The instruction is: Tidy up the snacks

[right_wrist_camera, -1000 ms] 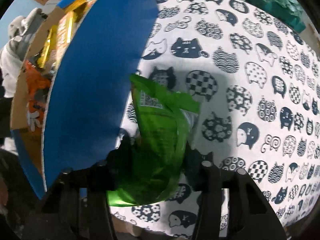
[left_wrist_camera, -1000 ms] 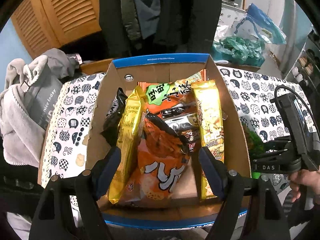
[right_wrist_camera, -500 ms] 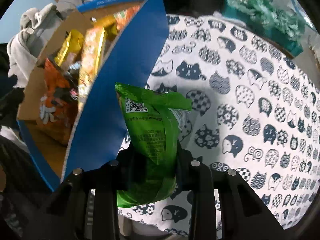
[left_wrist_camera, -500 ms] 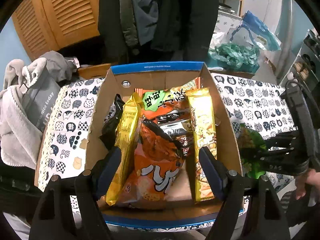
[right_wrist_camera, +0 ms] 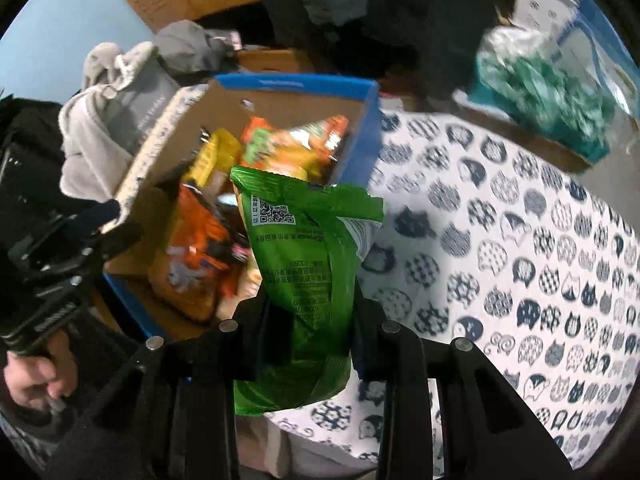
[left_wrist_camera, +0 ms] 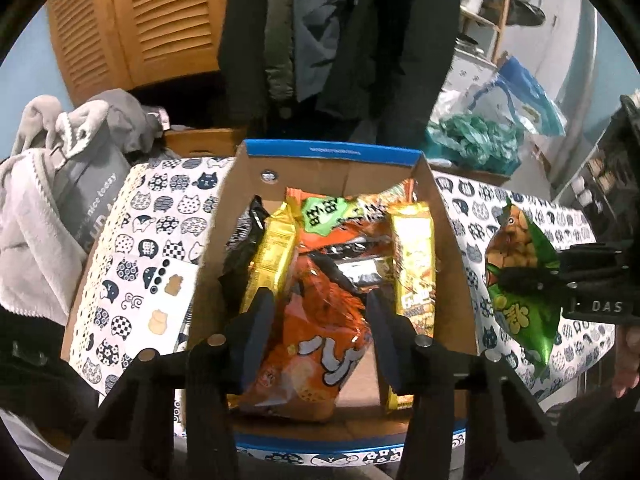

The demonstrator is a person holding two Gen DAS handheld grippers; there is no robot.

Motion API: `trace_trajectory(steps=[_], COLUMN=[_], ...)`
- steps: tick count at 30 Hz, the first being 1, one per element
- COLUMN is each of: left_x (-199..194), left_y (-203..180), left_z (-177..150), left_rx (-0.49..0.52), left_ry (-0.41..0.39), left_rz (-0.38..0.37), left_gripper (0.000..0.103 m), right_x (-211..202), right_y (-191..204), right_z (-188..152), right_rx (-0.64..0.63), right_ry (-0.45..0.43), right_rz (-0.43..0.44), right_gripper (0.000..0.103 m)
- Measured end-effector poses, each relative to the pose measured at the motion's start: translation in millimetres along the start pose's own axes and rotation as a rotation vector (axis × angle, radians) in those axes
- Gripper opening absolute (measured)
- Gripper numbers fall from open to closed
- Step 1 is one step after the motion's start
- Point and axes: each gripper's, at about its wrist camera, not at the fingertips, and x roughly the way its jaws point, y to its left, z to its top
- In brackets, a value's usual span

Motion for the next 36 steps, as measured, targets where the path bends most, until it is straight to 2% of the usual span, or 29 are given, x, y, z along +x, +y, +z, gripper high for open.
trace_trajectory(steps=[10,12,15,16,20,22,24,29,32,36], left_x=[-14,-15,-14,-14,-19,-23,-29,-49,-65,-88], left_y=[24,26,29,30,35,37,37,25,14,-3], left_z=[4,3,1,0,2,4,5,8,10,10], left_rx=[-0.088,-0.096,-0.108,-0.112,-0.140,-0.158,-0.164,-0.147,-0.115,-0.065], left_ry=[-0.061,-0.068,-0.073,-0.076,-0.077,-0.085,-0.099,-0.130,-0.162,-0.216], left_rz=[0.011,0.016,0.021,0.027,0.042,0.040,0.045,0.076,0.090,0.129], left_gripper=[0.049,0.050,0.069,0.073,0.074,0.082,0.082,0.087,0.090,0.101], right_x=[15,19,21,20,10,2,-5,-30,-45,-61], right_y=[39,44,47,47,41,37,35,35,38,42], right_z=[27,29,31,31,31,30,28,21,16,6], right_rx=[-0.065,-0.073,-0.078,-0.080,-0.065,-0.050,-0.048,-0.076,-0.109,-0.142], right_ry=[-0.008,-0.002,0.003,0.000,-0.025,-0.041,-0.056,-0.117,-0.159,-0.202], right_rz=[0.024,0.031,0.025,0.026,0.020,0.021,0.012,-0.050,-0.091,-0.108], right_gripper=[0.031,0.034,0.036,0.038,0.045,0.050,0.060,0.073,0.074,0.074])
